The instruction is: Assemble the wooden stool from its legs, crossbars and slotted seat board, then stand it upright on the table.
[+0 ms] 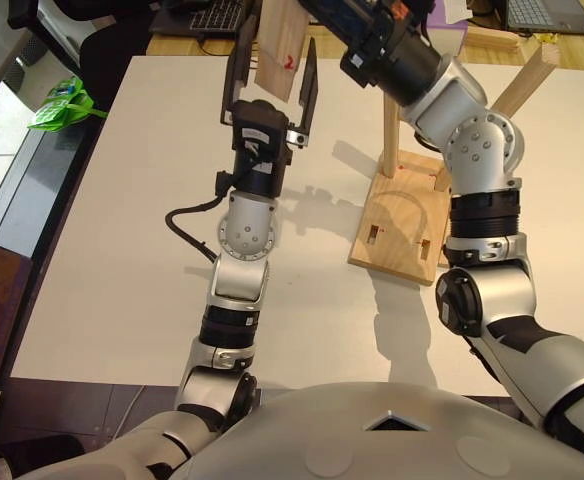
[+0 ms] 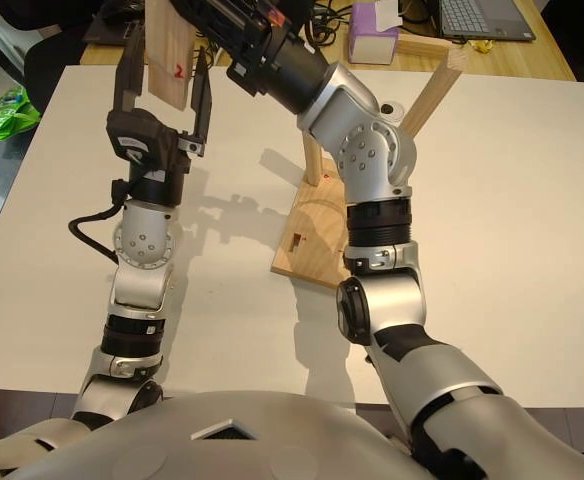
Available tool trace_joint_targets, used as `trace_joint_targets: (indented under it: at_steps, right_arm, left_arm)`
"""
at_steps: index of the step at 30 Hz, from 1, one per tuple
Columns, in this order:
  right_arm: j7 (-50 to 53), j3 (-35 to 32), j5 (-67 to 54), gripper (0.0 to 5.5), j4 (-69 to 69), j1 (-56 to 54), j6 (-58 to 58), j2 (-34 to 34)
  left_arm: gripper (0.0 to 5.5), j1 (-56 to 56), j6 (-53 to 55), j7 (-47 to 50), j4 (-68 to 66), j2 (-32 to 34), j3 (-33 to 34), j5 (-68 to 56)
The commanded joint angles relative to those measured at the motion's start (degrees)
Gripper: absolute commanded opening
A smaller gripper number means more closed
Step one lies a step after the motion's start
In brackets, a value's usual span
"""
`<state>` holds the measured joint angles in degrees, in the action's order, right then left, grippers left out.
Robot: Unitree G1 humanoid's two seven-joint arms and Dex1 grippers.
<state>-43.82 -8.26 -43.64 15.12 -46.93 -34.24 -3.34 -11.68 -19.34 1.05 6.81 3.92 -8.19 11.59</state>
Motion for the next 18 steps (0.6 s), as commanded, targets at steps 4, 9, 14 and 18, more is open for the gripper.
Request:
trace_joint_targets:
  at_steps: [4,9,14,18]
  right_arm:
    - [2.6,-2.9,-0.3,1.02,-3.5,-0.1,3.4,1.9]
    - [0.5,-6.1,-1.8,1.02,-8.4,0.0,0.4,11.9]
    - [-3.9,-4.1,-4.8,1.02,-15.6,3.7,-6.3,19.0]
    - [-6.6,-1.7,-7.0,1.02,-20.6,6.7,-10.7,21.8]
  left_arm:
    - [4.19,4.7,1.1,-10.8,3.8,7.4,3.5,-9.8]
    - [4.37,5.8,12.9,-35.0,-0.9,25.4,15.2,-32.7]
    - [4.37,-8.9,36.6,-55.0,-12.9,39.2,26.3,-57.3]
    - [4.37,-30.5,42.6,-66.0,-31.5,44.3,23.8,-55.9]
